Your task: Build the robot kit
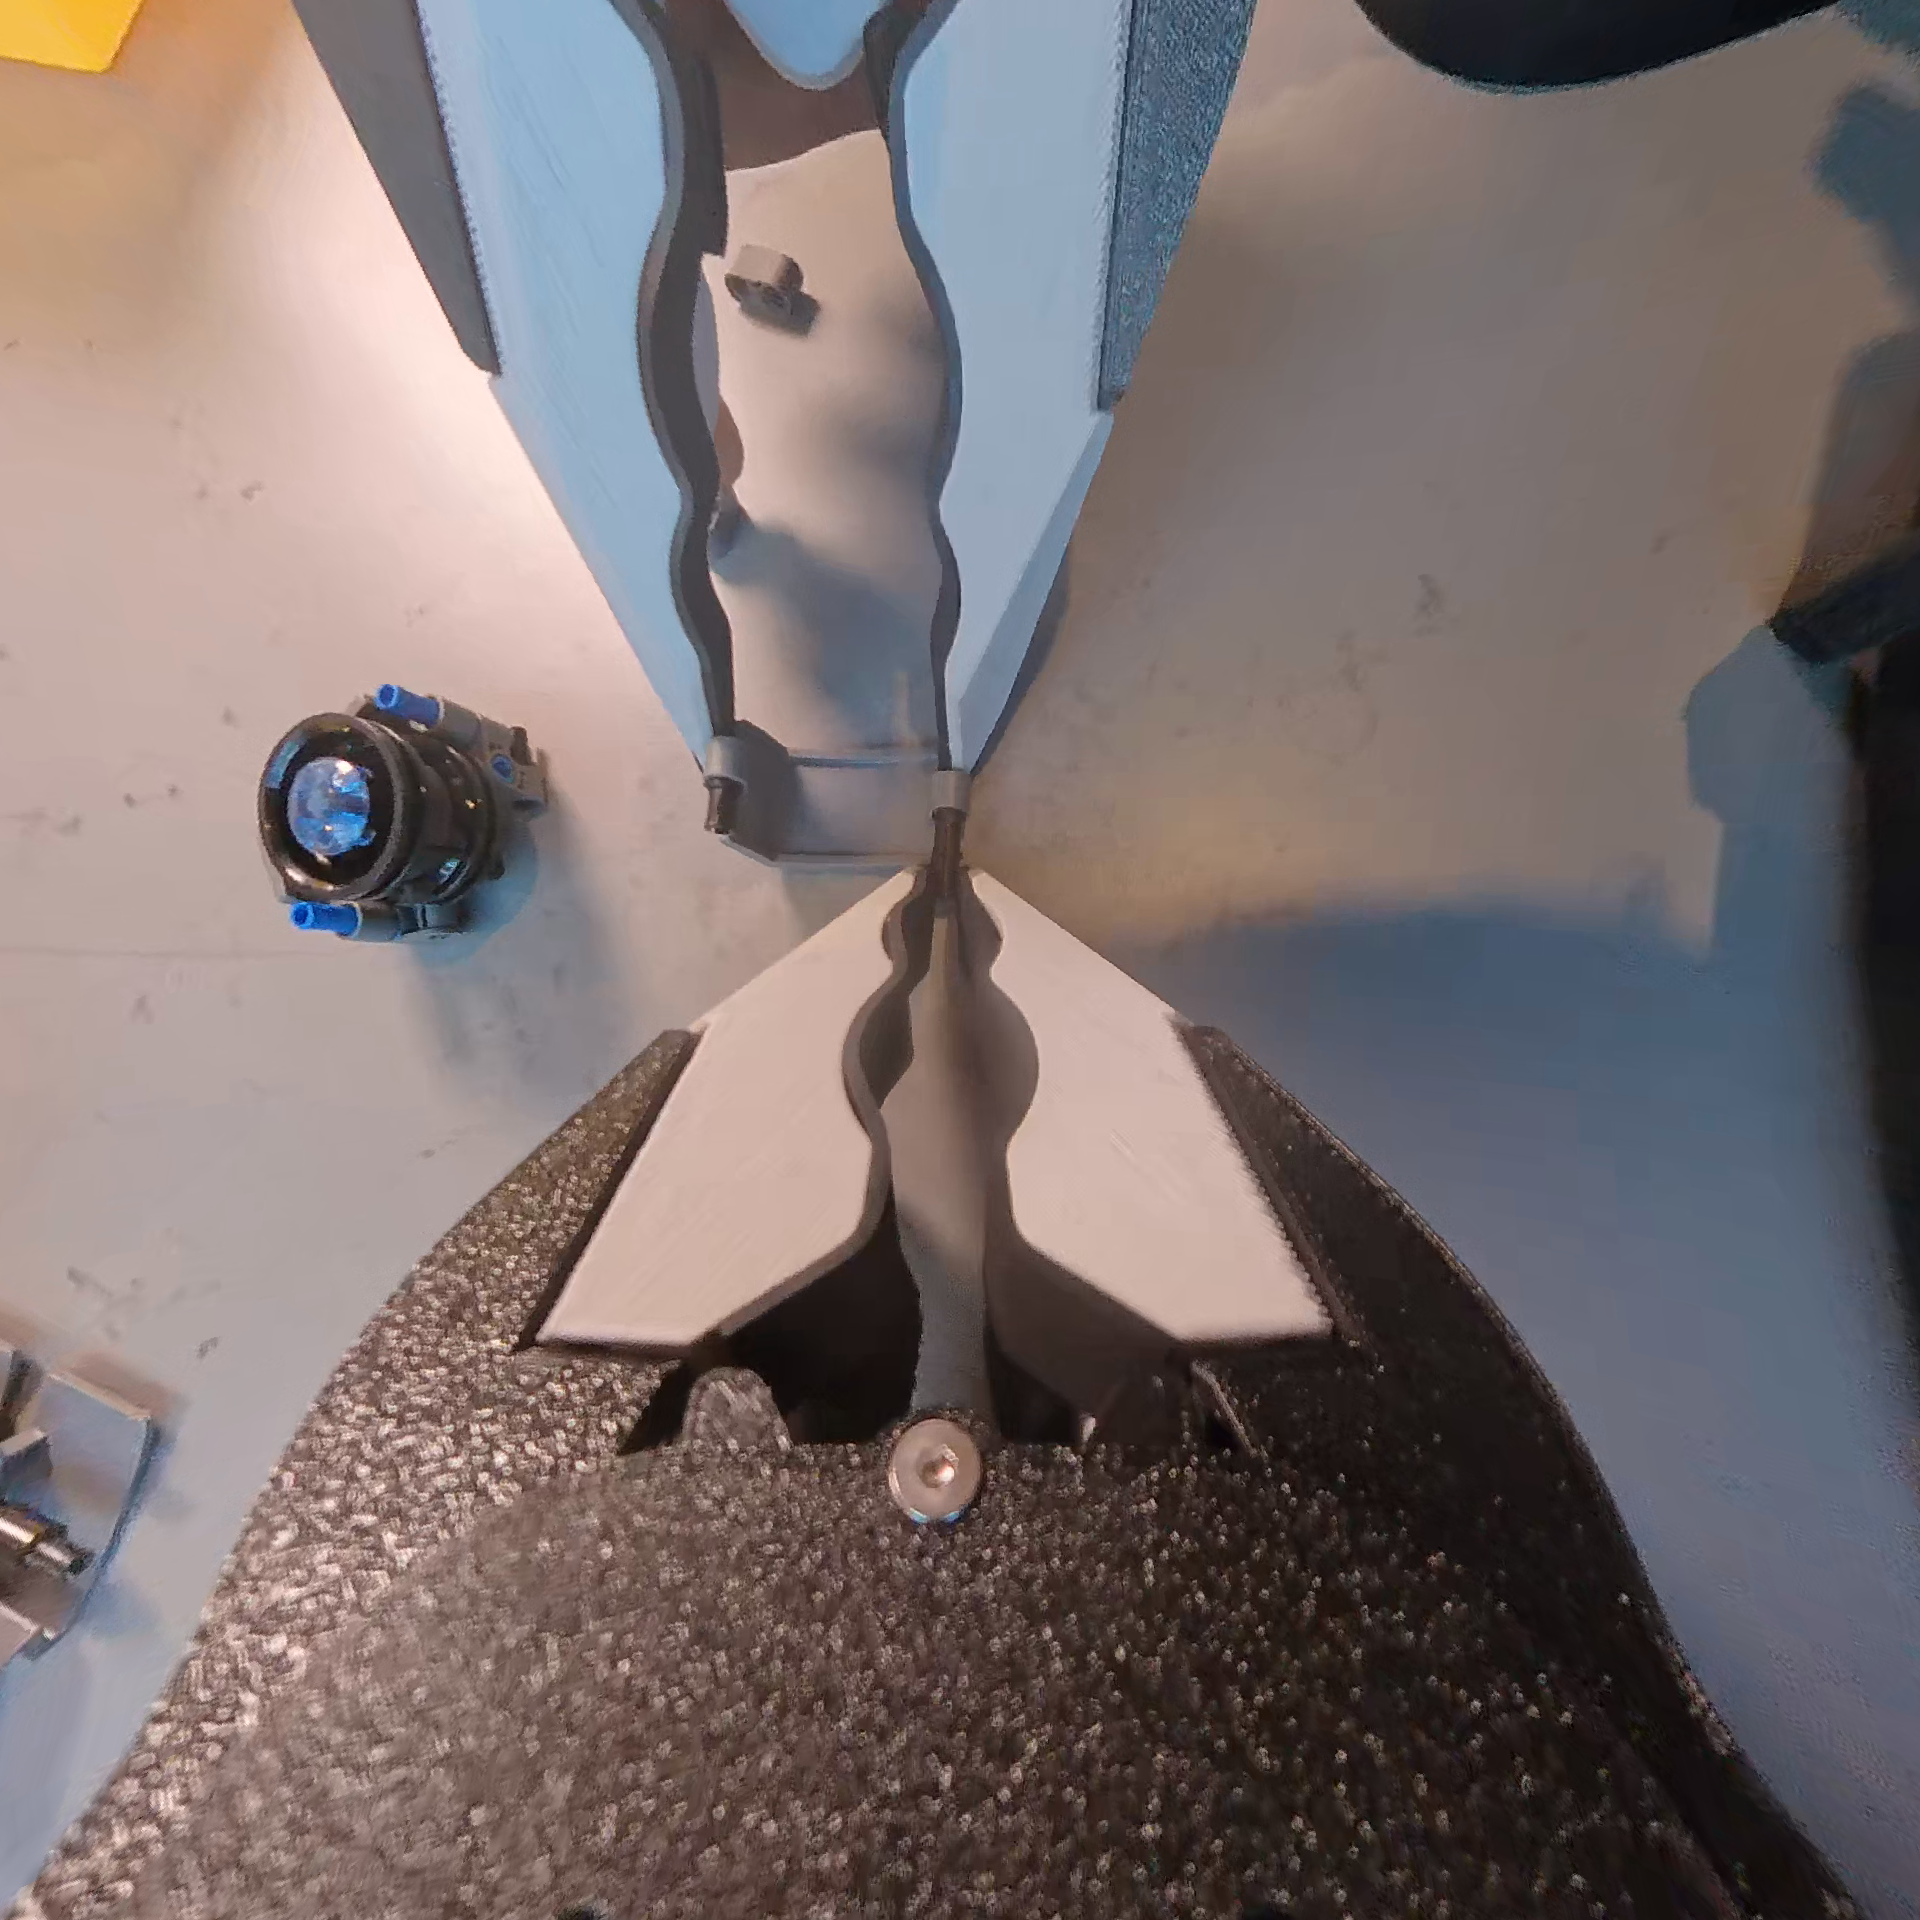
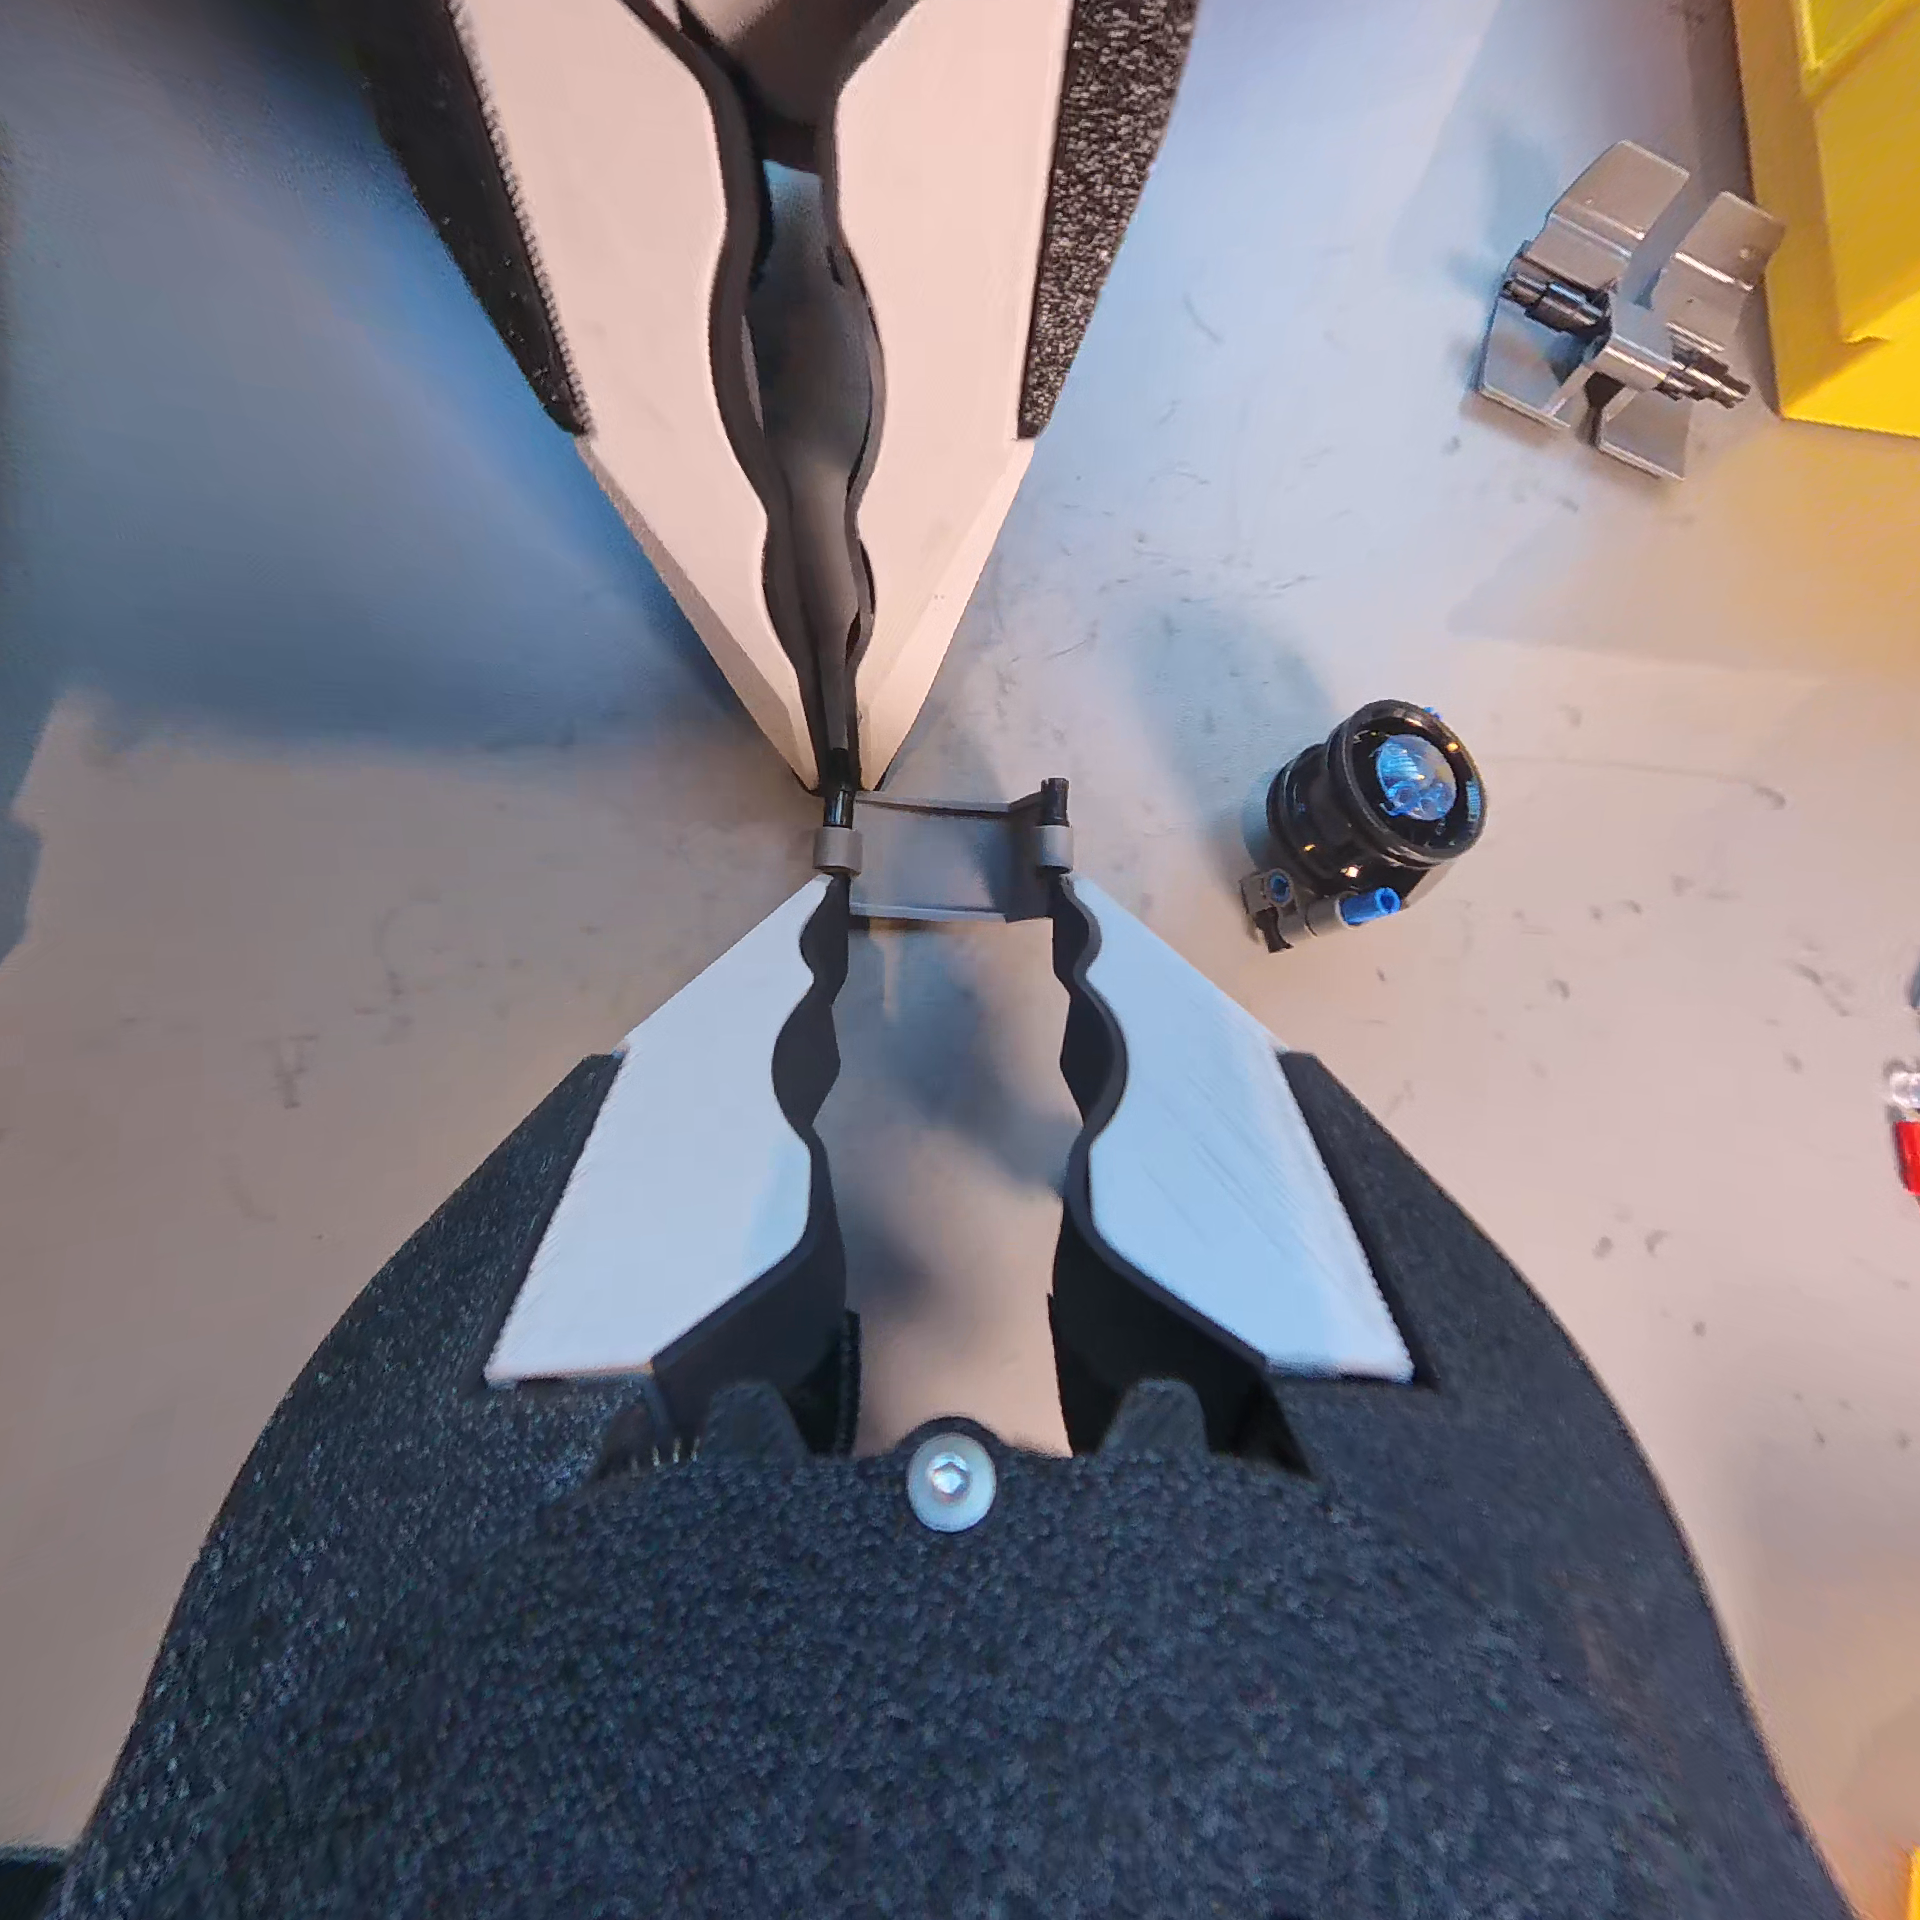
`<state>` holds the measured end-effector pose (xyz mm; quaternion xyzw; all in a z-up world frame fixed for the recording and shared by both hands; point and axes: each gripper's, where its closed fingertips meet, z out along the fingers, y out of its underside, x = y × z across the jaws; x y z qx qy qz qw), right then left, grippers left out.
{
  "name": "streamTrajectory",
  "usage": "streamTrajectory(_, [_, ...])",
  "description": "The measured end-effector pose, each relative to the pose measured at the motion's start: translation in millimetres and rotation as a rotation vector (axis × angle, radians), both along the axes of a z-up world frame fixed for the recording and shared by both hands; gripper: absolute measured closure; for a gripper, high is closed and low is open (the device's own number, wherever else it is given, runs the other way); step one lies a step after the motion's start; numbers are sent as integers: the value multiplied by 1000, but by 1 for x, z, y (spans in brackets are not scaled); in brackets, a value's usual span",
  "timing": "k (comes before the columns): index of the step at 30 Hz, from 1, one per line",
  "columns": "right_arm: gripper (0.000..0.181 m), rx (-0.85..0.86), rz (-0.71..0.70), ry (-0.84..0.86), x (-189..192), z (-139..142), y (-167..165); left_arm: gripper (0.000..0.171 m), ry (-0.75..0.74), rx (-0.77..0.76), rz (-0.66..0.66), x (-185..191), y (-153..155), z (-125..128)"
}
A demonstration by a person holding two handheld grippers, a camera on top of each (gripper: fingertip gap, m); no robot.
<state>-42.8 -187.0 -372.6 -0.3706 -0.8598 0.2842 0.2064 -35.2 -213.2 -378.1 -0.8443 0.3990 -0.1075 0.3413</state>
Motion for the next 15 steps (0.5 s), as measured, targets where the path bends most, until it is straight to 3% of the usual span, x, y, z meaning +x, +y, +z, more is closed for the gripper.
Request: streamTrajectory(15, [142,-7,-27,-59,-1,-1,-3,169,215,-164,-4,-4,-5,0])
